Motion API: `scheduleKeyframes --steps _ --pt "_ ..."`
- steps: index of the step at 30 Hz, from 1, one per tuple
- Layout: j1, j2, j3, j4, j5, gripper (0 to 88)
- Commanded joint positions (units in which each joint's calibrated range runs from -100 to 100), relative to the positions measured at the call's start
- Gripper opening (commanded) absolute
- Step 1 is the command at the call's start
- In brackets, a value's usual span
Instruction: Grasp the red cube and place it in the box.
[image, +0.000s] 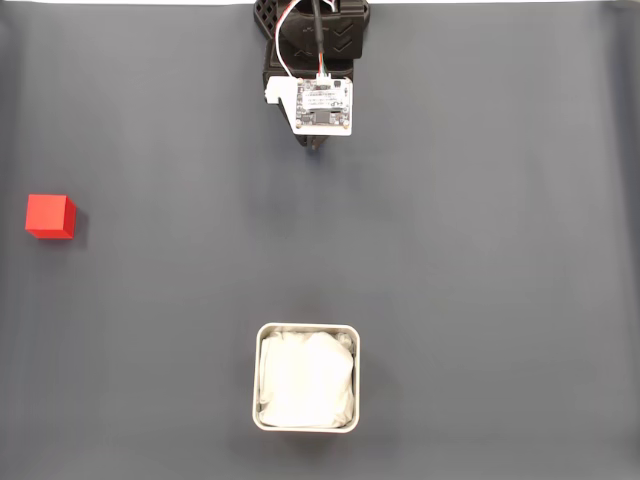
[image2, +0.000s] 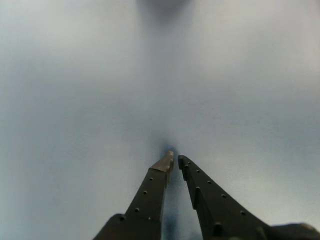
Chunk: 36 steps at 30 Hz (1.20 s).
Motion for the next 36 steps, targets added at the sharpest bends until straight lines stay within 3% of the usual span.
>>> scheduleKeyframes --steps 1,28,36 --pt "0.0 0.1 0.5 1.3 0.2 0.0" --pt "0.0 0.1 0.5 1.3 0.7 0.0" --pt "0.1 3.0 -6.2 -13.0 0.6 0.0"
